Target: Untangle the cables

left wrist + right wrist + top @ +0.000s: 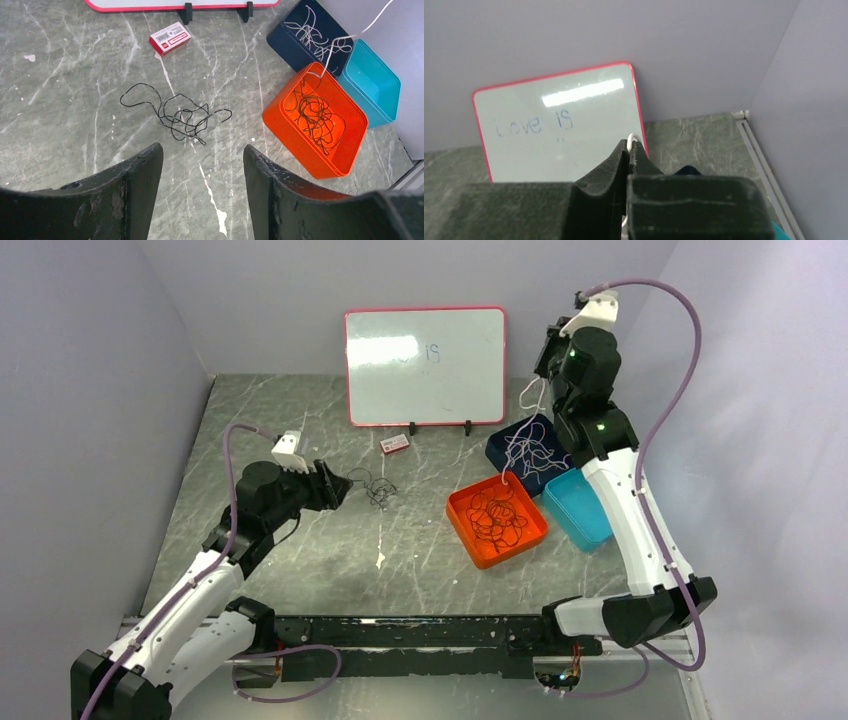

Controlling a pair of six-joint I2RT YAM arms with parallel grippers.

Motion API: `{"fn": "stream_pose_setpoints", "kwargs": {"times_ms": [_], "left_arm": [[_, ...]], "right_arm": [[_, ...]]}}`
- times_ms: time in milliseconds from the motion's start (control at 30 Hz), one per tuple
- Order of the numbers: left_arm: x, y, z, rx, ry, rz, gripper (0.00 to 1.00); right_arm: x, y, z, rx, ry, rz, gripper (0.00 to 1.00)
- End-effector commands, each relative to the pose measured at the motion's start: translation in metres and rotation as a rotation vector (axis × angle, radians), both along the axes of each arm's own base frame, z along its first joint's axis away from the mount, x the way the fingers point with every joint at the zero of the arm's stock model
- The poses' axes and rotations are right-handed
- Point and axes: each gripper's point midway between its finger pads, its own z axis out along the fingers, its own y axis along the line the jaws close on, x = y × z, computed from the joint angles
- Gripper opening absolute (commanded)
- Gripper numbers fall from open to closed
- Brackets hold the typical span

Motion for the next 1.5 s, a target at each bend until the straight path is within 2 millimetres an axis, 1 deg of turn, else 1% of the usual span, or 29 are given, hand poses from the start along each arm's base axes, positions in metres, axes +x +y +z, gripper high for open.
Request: {"fn": "stream_pose_setpoints", "kwargs": {"times_ms": [0,133,233,467,533,667,833,1067,1167,1233,1300,1467], "left_arm": [[0.004,0.002,0.017,-0.003,-0.040,0.010,0.65],[0.004,0.002,0.015,-0.004,-0.034,0.013,0.65],[0.004,0.003,0.014,-0.005,-0.031,0.015,0.65],[0.005,0.003,0.015,0.000,-0.029,0.016,0.65],[0.005,0.003,0.015,0.001,-0.030,0.016,0.65],[0.006,0.002,0.013,0.001,-0.025,0.012,0.65],[0.005,0.001,0.012,-0.001,-0.022,0.008,0.65],[0.006,0.000,0.012,0.001,-0.021,0.004,0.66],[0.007,-0.001,0.011,0.000,-0.018,-0.002,0.66],[0.006,-0.005,0.013,-0.007,-0.026,-0.024,0.68],[0.005,-0.013,0.017,-0.021,-0.044,-0.068,0.71],[0.007,-0.038,0.035,-0.076,-0.106,-0.204,0.77]], "right_arm": [[-0.001,-0.011,0.043,-0.005,-0.097,-0.022,0.00],[-0.003,-0.014,0.064,-0.009,-0.134,-0.026,0.00],[-0.002,-0.015,0.069,-0.012,-0.140,-0.026,0.00],[-0.002,-0.015,0.073,-0.008,-0.145,-0.018,0.00],[-0.003,-0.017,0.078,-0.010,-0.154,-0.025,0.00],[-0.005,-0.021,0.095,-0.019,-0.178,-0.035,0.00],[-0.014,-0.020,0.114,-0.003,-0.214,-0.018,0.00],[-0.029,-0.016,0.131,0.024,-0.239,0.022,0.00],[-0.034,-0.015,0.132,0.029,-0.235,0.034,0.00],[-0.037,-0.013,0.132,0.033,-0.228,0.049,0.00],[-0.041,-0.010,0.132,0.040,-0.218,0.071,0.00],[-0.051,0.001,0.125,0.072,-0.182,0.139,0.00]]}}
